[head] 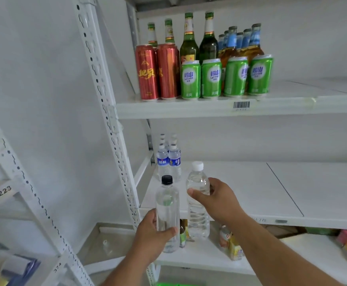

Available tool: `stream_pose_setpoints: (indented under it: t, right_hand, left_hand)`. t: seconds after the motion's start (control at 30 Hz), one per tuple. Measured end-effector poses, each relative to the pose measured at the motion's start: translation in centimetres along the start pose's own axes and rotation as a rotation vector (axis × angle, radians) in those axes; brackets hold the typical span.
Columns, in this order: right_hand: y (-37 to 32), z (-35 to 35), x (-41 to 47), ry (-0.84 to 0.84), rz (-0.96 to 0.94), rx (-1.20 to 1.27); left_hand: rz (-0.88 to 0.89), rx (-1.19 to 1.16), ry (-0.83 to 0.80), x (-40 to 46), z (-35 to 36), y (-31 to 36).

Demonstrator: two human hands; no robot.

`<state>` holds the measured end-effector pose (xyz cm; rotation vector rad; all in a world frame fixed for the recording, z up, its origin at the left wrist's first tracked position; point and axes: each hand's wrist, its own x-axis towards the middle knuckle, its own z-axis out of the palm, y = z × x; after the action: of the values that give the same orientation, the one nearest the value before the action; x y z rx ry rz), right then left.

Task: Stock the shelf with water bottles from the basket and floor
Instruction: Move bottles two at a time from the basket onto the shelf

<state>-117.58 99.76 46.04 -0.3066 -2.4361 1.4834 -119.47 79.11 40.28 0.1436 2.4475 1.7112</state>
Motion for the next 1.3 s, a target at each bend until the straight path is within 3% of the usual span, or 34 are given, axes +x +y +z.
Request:
stream_pose_setpoints:
  t: [0.6,1.3]
  right_hand:
    - [1.1,1.1,9.4,-0.09,0.032,-0.061]
    - [2.0,10.2,20.0,0.012,0.183,-0.128]
  left_hand:
    - [-0.097,0.027,0.091,9.1,1.3,-0.8]
    - [-0.051,0.022,-0.035,24.0,-1.5,-3.8]
